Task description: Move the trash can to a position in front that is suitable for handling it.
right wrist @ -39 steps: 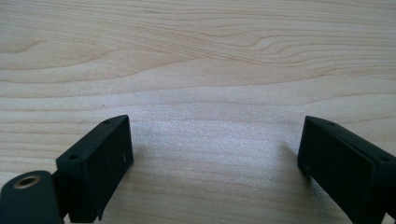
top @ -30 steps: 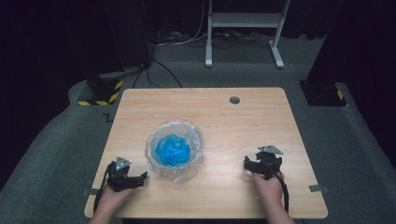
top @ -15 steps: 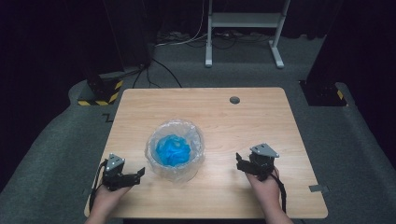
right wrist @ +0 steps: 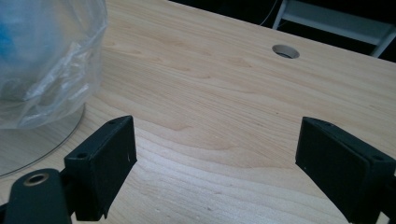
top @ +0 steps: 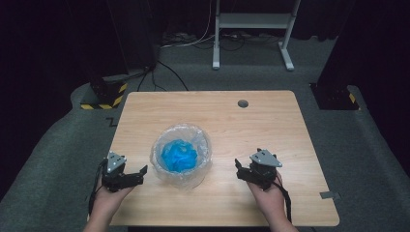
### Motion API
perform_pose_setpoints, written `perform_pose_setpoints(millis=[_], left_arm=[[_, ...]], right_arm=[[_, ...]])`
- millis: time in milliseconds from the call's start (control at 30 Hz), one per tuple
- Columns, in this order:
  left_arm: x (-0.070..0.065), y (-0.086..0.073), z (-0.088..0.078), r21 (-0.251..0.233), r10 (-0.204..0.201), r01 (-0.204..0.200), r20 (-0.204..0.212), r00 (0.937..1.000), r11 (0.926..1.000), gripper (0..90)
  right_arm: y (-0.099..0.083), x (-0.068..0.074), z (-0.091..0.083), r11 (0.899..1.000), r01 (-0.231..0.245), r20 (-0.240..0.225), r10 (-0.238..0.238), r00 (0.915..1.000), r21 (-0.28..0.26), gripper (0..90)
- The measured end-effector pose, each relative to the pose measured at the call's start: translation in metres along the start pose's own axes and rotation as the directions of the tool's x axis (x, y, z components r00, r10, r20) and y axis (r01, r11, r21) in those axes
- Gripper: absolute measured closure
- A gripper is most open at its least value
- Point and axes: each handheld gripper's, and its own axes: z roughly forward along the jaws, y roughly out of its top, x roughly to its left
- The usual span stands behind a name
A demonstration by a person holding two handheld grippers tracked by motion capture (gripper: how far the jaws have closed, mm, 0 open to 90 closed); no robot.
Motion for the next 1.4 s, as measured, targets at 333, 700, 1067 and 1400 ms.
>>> perform_pose_setpoints(millis=[333,700,1067,1400], left_arm=[[0.003,0.002,0.023,0.001,-0.132,0.132,-0.059,0.9895,0.9912,9.1],[0.003,0.003,0.029,0.028,-0.049,0.050,-0.015,0.9987,0.9984,13.1],[-0.010,0.011,0.031,-0.028,-0.012,0.011,-0.037,0.9992,0.9996,14.2],[-0.025,0.014,0.038,-0.008,0.038,-0.038,0.002,0.9993,0.9992,14.4]], right_arm=[[0.003,0.002,-0.001,1.000,-0.017,-0.019,0.017,0.9997,-0.009,12.9],[0.014,0.026,0.013,1.000,0.012,-0.051,-0.012,0.9986,0.001,13.2],[0.027,0.045,0.033,0.998,0.057,-0.032,-0.058,0.9978,-0.034,13.9],[0.032,0.050,0.042,0.999,0.036,-0.043,-0.037,0.9984,-0.034,14.2]])
